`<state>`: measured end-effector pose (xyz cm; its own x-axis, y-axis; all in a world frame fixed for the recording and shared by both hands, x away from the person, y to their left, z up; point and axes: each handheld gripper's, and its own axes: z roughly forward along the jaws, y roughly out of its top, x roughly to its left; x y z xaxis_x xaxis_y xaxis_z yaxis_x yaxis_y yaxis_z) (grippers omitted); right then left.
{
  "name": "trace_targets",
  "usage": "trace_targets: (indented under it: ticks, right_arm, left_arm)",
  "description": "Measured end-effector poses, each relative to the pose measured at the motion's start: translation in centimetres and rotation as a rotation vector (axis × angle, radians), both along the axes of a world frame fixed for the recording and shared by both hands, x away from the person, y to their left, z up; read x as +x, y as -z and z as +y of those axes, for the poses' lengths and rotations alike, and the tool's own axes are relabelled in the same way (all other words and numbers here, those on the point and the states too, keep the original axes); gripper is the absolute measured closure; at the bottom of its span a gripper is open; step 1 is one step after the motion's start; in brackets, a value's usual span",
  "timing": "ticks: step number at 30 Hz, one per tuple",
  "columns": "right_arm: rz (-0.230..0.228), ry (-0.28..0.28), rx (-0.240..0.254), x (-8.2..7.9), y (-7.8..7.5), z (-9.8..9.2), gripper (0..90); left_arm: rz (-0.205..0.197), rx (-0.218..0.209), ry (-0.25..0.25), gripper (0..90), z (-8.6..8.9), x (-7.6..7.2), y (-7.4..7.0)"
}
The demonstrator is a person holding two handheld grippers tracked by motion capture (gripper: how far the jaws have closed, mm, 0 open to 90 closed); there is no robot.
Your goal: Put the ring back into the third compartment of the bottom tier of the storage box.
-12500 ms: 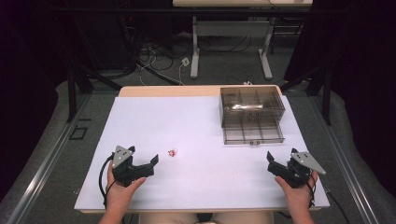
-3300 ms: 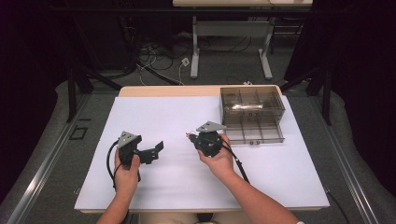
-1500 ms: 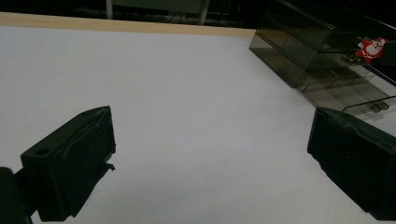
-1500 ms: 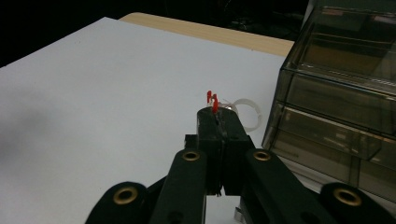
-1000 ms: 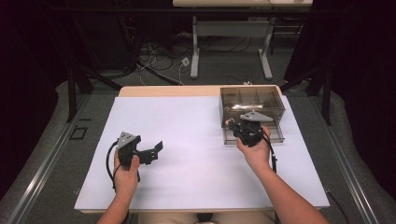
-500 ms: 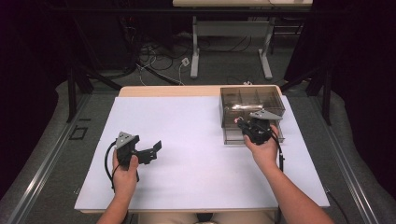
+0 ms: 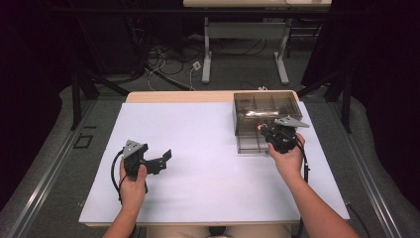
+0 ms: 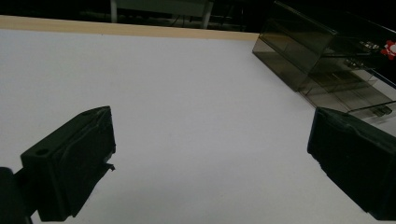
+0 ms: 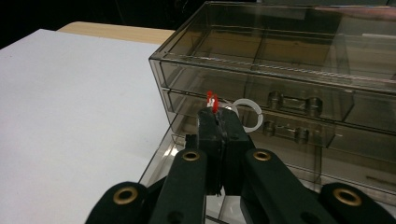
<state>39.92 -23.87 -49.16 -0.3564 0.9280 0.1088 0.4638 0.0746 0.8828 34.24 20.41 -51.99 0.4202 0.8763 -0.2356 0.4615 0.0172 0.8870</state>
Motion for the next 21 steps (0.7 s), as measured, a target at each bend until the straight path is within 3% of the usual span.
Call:
trace_targets:
  ticks: [21]
  right_arm:
    - [0.009, 0.032, -0.017, -0.1, 0.5, -1.7, 89.4]
  left_arm:
    - [-0.002, -0.003, -0.004, 1.1, 0.1, -0.1, 0.0]
